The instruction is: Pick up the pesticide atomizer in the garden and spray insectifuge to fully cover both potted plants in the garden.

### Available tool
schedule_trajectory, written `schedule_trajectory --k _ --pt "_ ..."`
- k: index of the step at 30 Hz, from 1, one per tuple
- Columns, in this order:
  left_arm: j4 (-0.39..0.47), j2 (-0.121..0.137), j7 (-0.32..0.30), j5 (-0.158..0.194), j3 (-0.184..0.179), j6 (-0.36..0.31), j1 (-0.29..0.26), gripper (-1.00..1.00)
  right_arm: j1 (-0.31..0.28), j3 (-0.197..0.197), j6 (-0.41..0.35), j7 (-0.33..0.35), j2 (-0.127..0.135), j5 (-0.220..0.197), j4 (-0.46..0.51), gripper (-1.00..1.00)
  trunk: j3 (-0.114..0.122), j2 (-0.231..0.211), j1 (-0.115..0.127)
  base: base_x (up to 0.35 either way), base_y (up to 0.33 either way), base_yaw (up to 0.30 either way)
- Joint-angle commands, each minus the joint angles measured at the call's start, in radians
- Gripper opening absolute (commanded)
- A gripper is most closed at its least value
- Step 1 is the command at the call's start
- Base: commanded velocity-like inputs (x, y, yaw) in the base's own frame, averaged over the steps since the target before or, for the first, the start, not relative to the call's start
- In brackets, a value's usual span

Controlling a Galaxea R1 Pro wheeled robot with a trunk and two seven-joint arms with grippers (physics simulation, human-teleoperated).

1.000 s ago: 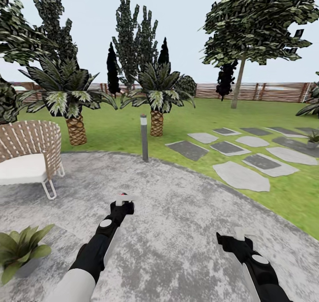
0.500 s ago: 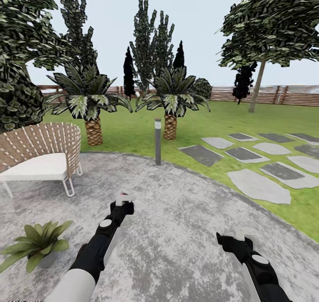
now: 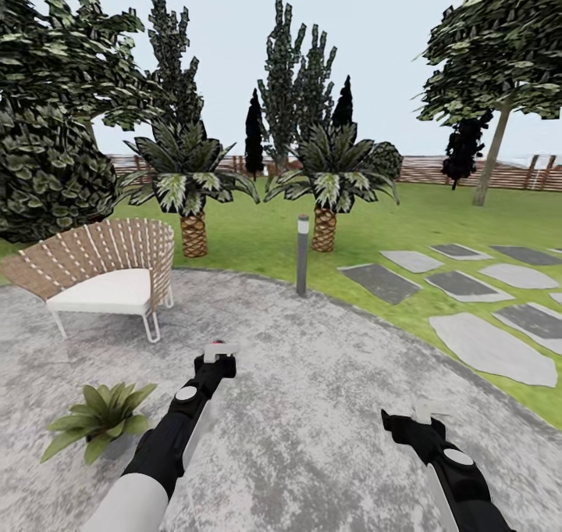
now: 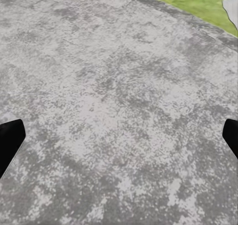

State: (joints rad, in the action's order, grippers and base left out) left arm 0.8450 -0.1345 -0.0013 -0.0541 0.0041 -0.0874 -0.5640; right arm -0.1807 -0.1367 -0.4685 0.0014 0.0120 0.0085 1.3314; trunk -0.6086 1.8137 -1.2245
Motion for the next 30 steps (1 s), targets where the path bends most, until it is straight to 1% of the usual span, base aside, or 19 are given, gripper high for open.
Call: schedule_trajectory --k 1,20,30 --pt "0.002 0.000 0.000 -0.006 0.000 -0.005 0.000 -1.00 0.000 0.000 -0.006 0.000 0.000 0.001 0.002 1.00 0.003 -0.007 0.004 0.000 0.000 0.222" --pt "0.002 0.000 0.000 -0.006 0.000 -0.005 0.000 -1.00 0.000 0.000 -0.006 0.000 0.001 0.000 0.002 1.00 0.015 -0.007 0.004 0.000 0.000 0.222" --pt "0.002 0.000 0.000 -0.006 0.000 -0.005 0.000 -1.00 0.000 0.000 -0.006 0.000 0.000 0.000 0.002 1.00 0.018 -0.007 0.004 0.000 0.000 0.222"
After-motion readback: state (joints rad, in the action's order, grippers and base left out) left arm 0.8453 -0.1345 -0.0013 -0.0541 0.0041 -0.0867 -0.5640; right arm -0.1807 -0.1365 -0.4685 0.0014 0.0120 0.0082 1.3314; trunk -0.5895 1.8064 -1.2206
